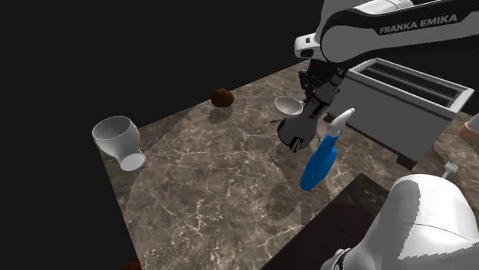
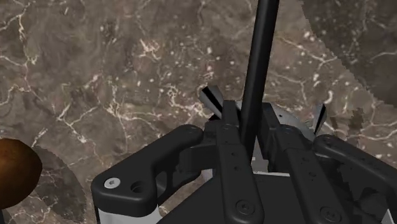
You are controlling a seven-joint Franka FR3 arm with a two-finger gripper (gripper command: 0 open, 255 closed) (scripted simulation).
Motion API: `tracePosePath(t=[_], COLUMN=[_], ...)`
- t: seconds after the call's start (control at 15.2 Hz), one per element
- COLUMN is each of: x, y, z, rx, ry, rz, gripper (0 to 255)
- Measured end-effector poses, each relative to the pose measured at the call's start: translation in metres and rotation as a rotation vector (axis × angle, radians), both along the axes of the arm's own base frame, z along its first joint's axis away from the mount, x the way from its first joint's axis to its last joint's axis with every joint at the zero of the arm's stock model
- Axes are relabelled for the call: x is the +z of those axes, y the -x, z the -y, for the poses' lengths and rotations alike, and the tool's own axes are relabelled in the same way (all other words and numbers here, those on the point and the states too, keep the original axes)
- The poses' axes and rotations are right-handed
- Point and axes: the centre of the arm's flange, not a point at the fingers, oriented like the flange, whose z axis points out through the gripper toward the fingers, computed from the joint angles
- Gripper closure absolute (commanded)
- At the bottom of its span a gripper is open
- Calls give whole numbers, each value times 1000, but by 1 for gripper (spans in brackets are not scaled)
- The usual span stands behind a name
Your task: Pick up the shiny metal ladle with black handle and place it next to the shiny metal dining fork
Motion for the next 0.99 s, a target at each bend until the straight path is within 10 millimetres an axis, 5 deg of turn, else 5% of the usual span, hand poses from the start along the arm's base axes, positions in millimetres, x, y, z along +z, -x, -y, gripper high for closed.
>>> tracePosePath(t=[0.99], x=[-2], y=[200], z=[16], rx=[0], ry=[-1], rz=[-4], gripper=[255])
